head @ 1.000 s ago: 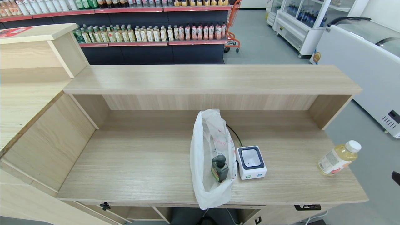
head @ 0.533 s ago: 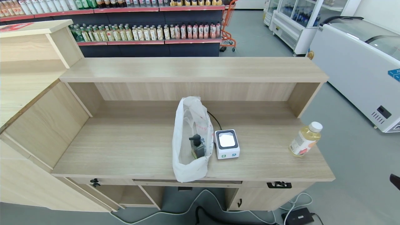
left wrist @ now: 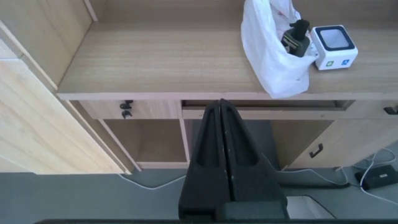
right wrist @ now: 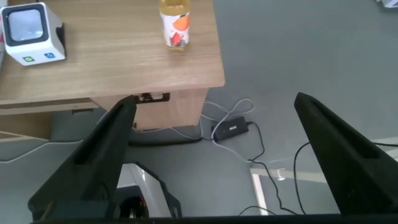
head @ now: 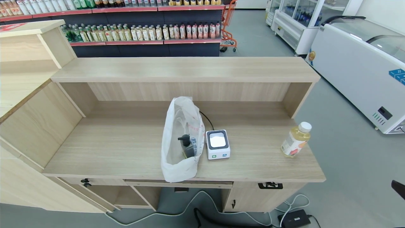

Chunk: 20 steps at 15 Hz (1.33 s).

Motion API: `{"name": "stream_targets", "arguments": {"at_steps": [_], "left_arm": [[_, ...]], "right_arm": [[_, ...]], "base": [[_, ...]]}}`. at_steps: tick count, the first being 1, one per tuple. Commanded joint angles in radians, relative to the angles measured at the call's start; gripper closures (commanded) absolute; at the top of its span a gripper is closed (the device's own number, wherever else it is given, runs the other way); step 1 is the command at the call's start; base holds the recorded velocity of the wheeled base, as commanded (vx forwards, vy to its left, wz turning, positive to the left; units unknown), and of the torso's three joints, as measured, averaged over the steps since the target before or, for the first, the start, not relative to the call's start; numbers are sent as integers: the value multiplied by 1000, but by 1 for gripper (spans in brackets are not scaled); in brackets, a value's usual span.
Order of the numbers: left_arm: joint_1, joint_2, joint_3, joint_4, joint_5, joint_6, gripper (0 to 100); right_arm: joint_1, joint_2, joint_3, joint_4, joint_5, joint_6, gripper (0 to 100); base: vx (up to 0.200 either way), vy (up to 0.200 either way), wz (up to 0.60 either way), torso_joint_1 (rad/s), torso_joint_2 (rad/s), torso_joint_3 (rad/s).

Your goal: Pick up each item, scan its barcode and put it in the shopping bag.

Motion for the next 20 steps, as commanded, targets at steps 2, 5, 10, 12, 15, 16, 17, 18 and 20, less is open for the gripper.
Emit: {"name": "stream_targets", "arguments": {"at_steps": [2, 5, 10, 12, 15, 16, 17, 18, 20], "left_arm": [[-1, 0, -1, 0, 0, 0, 100], [-1, 0, 0, 0, 0, -3, 100], [-1, 1, 0, 1, 0, -5, 100], [-1, 3, 0, 1, 0, -5, 100], [-1, 1, 0, 0, 0, -5, 100], [-1, 1, 0, 0, 0, -6, 100], [-1, 1, -1, 0, 0, -6, 100], [-1, 1, 0, 1, 0, -6, 100], [-1, 1, 0, 0, 0, -5, 100]], "right_arm": [[0, 2, 8, 0, 0, 0, 0], [0, -5, 21, 0, 0, 2, 0], [0, -5, 27, 0, 0, 3, 0], [0, -7, 30, 0, 0, 3, 0], [0, -8, 39, 0, 0, 3, 0], [0, -8, 41, 0, 0, 5, 0], [-1, -5, 41, -1, 0, 5, 0], [-1, -4, 42, -1, 0, 5, 0], [-15, 10, 56, -3, 6, 6, 0]], "base": [[0, -200, 0, 2, 2, 5], [0, -133, 0, 2, 0, 3], [0, 0, 0, 0, 0, 0], [200, 0, 0, 2, 7, 2], [200, 0, 0, -9, -2, 2], [0, 0, 0, 0, 0, 0], [0, 0, 0, 0, 0, 0], [0, 0, 0, 0, 0, 0], [0, 0, 0, 0, 0, 0]]}}
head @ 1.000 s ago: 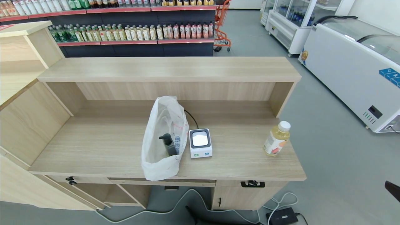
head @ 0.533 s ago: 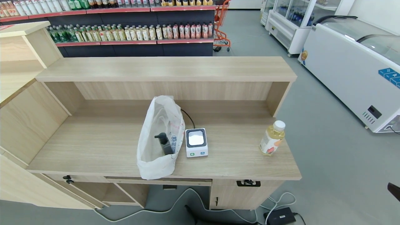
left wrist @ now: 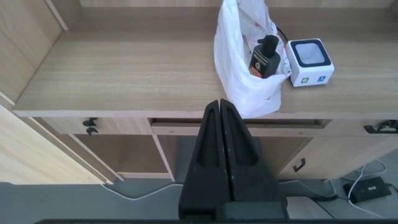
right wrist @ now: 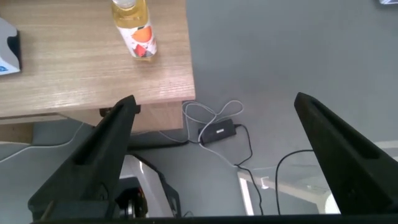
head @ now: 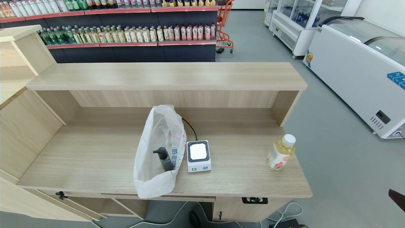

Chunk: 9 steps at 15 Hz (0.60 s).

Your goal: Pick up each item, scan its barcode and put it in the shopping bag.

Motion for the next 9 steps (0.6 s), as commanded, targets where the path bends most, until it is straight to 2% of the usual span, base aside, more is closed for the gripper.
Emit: {"name": "stream_targets", "arguments": {"at_steps": [1, 5, 9], "left_arm": [[0, 0, 0, -1, 0, -1, 100], [0, 0, 0, -1, -1, -1, 100], [0, 0, 0, 1, -1, -1, 100]], "right_arm": [[-13, 52, 2, -2, 6, 3, 0], [-17, 274, -4, -76, 39, 93, 0], [-13, 573, 13, -352, 159, 147, 0]], "base": [[0, 0, 0, 0, 0, 0], [0, 0, 0, 0, 0, 0], [0, 0, 0, 0, 0, 0]]}}
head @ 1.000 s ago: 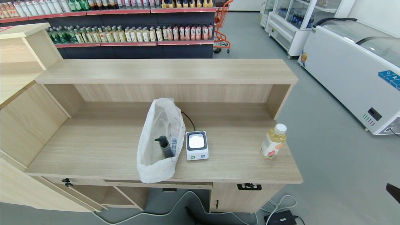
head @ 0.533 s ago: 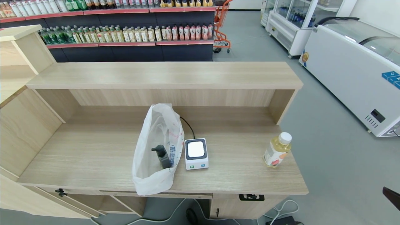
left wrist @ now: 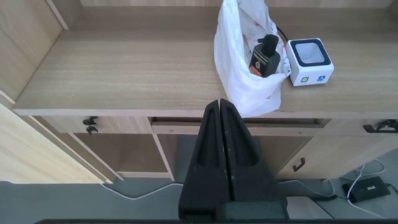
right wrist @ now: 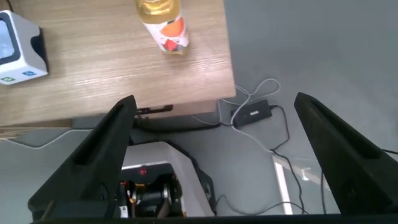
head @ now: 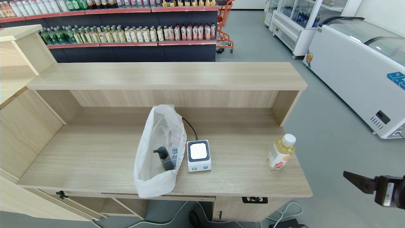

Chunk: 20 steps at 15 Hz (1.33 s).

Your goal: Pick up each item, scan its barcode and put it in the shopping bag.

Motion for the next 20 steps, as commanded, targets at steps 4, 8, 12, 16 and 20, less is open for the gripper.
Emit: {"name": "stream_targets", "arguments": {"at_steps": [4, 8, 12, 16, 20], "left_arm": [[0, 0, -1, -1, 1, 1, 100], [0, 0, -1, -1, 1, 0, 100], [0, 0, 0, 1, 0, 0, 100], [0, 0, 0, -1, 0, 1, 100], [0, -1, 0, -1, 0, 0, 100]], "right_arm": [[-2, 390, 67, -343, 79, -28, 0], [-42, 508, 79, -481, 73, -78, 0], [-89, 705, 79, -689, 50, -120, 0], [-83, 798, 56, -818, 65, -159, 0], [-53, 887, 13, -912, 121, -165, 0]], "base": [[0, 0, 0, 0, 0, 0], [0, 0, 0, 0, 0, 0], [0, 0, 0, 0, 0, 0], [0, 0, 0, 0, 0, 0], [0, 0, 0, 0, 0, 0]]}}
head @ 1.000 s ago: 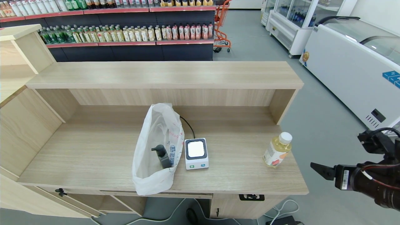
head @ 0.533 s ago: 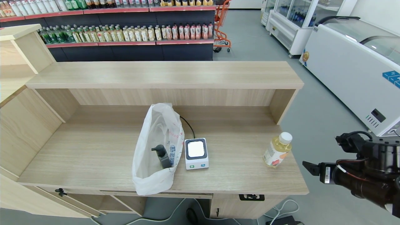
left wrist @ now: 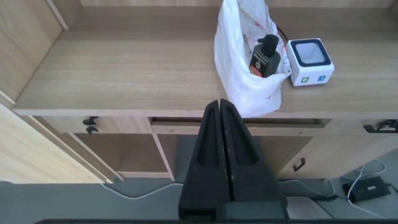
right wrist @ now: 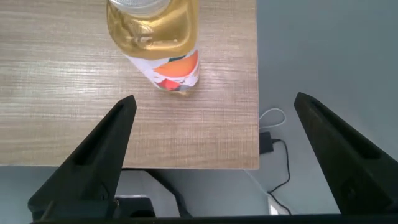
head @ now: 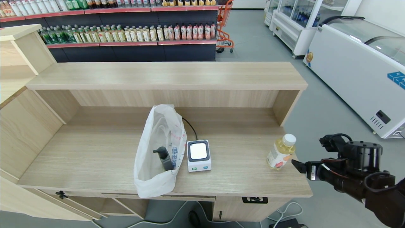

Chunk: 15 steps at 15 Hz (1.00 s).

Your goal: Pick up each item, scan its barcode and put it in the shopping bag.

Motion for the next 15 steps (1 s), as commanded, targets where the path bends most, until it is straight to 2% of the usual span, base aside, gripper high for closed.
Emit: {"name": "stream_targets", "arguments": {"at_steps": [1, 15], "left_arm": [[0, 1, 0, 0, -1, 0, 100], [0, 1, -1, 0, -1, 0, 100]], "right_arm": [[11, 80, -39, -31, 0, -15, 0], [60, 349, -168, -273, 31, -107, 0]], "base": [[0, 0, 0, 0, 0, 0], [0, 0, 0, 0, 0, 0]]}}
